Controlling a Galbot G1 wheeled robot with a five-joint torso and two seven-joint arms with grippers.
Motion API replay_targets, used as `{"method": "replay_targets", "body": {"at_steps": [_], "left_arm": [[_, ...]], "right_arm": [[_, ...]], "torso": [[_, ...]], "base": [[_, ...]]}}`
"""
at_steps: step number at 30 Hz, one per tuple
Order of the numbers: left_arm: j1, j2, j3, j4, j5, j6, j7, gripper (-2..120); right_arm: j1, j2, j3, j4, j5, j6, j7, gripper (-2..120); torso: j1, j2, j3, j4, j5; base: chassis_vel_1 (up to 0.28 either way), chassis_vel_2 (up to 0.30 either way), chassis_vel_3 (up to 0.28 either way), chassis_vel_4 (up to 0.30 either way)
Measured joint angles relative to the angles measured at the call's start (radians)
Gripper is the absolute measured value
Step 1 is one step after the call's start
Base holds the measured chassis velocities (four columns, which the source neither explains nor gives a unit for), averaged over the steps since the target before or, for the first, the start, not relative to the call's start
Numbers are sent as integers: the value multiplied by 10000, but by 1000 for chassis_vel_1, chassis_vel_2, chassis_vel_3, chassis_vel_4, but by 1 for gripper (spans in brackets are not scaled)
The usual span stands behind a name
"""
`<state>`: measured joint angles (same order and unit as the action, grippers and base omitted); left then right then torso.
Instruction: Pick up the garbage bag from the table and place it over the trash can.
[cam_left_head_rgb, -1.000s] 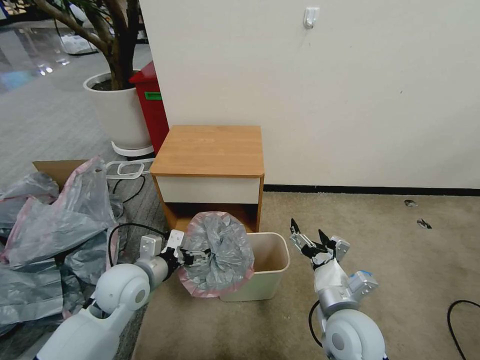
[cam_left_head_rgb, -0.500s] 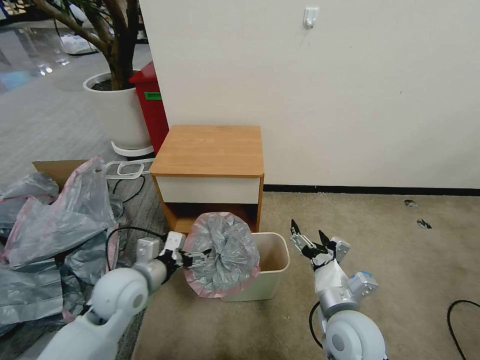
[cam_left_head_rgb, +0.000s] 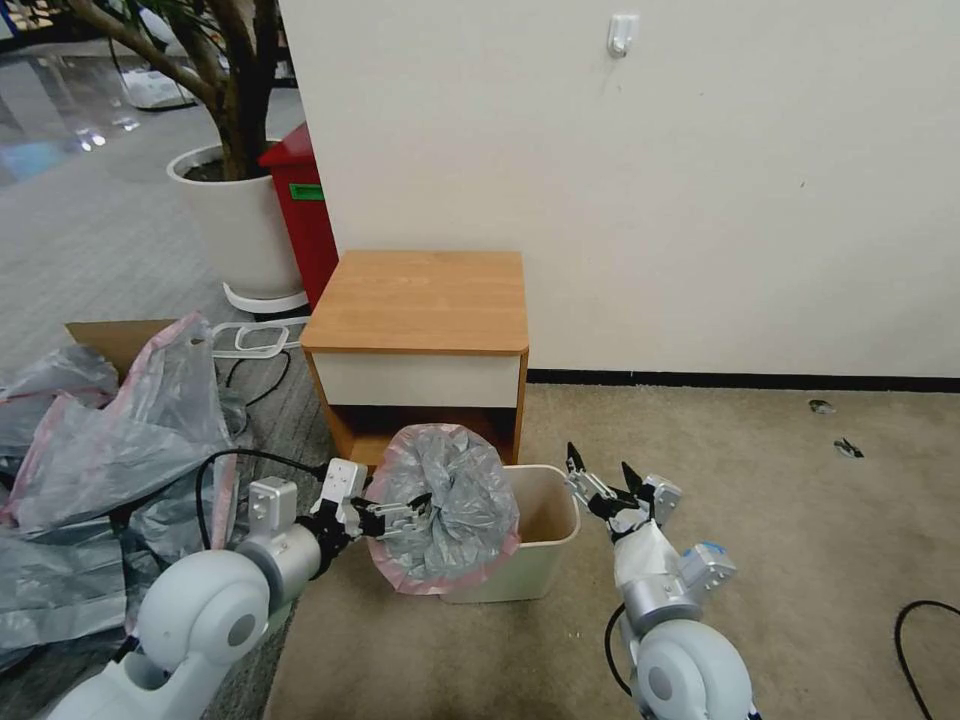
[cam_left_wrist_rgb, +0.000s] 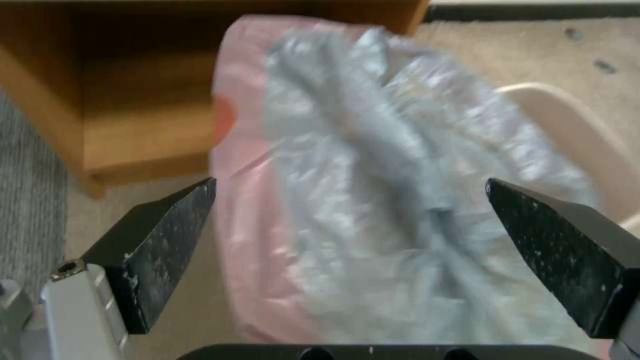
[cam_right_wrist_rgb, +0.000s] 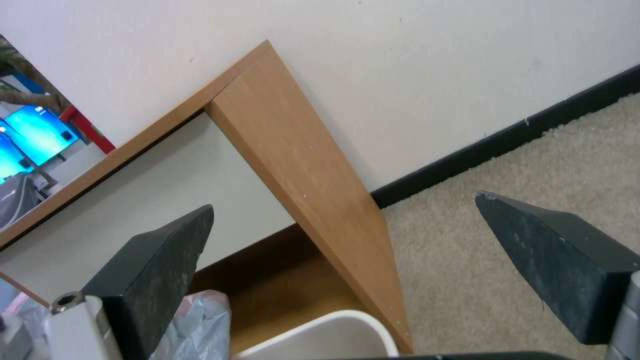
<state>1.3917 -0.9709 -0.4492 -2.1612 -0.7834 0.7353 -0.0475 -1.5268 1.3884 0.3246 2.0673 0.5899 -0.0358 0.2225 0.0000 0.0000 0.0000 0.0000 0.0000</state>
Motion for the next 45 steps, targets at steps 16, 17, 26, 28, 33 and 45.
{"method": "replay_targets", "body": {"at_steps": [16,17,26,28,33,45], "left_arm": [[-1208,-309,879,1870,667,0,430,93],[-1248,-335,925,1961,706,0,431,92],[-1733,-703,1478,2804,877,0,460,87],[-1849,-862,1619,3071,1021,-29,545,82],[-1947,-1090,1685,3345,1139,-58,591,67],[-1871,-1336,1791,3410,1262,-52,557,31]], "right_arm": [[-519,72,316,320,-171,101,-33,100],[-522,87,316,331,-189,103,-34,100],[-618,152,270,346,-339,135,-41,100],[-649,135,285,356,-350,151,-48,100],[-662,120,310,374,-350,165,-53,100],[-577,133,241,296,-318,196,-59,100]], "torso": [[0,0,0,0,1],[0,0,1,0,1],[0,0,1,0,0],[0,0,0,2,2],[0,2,-3,4,10],[-1,3,0,1,1]], "base": [[0,0,0,0],[0,0,0,0],[0,0,0,0],[0,0,0,0],[0,0,0,0],[0,0,0,0]]}}
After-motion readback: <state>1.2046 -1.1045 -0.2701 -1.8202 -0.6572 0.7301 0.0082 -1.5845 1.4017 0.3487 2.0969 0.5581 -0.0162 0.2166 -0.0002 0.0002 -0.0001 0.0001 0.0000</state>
